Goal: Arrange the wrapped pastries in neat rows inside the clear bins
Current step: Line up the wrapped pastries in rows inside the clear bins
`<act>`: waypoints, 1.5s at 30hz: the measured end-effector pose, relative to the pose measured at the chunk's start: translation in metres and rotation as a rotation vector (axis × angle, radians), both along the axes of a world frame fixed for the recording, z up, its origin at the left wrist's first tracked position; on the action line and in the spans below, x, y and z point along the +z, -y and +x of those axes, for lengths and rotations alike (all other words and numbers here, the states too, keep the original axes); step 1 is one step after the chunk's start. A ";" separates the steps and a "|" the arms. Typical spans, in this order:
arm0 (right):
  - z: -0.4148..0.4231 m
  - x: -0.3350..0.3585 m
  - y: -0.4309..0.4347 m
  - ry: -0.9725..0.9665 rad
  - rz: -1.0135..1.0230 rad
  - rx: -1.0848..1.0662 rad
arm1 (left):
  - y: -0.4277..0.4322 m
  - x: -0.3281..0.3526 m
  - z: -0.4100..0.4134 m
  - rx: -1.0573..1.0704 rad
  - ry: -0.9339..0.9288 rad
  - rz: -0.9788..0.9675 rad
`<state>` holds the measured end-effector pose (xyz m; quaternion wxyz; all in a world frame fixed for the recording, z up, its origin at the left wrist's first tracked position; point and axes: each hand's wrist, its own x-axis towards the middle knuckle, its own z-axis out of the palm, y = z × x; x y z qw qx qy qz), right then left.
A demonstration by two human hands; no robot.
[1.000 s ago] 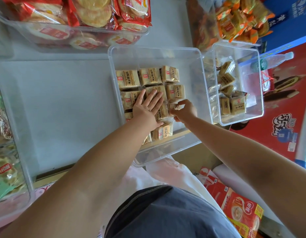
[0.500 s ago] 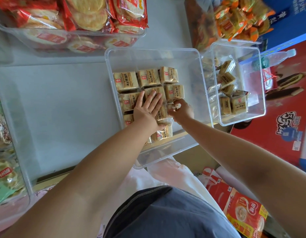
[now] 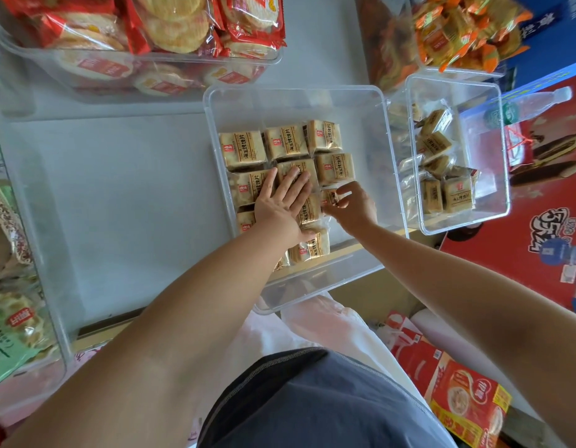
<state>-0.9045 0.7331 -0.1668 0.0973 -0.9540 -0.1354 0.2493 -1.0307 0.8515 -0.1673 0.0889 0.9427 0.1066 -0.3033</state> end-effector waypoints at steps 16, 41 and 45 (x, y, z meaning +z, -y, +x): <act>0.050 0.113 -0.017 -0.351 0.476 0.238 | -0.013 0.033 0.025 0.074 0.551 0.011; 0.291 0.038 0.079 0.044 0.048 0.327 | 0.116 0.042 0.199 0.213 0.444 0.211; 0.309 0.051 0.084 -0.100 0.318 0.263 | 0.115 0.047 0.205 0.238 0.516 0.216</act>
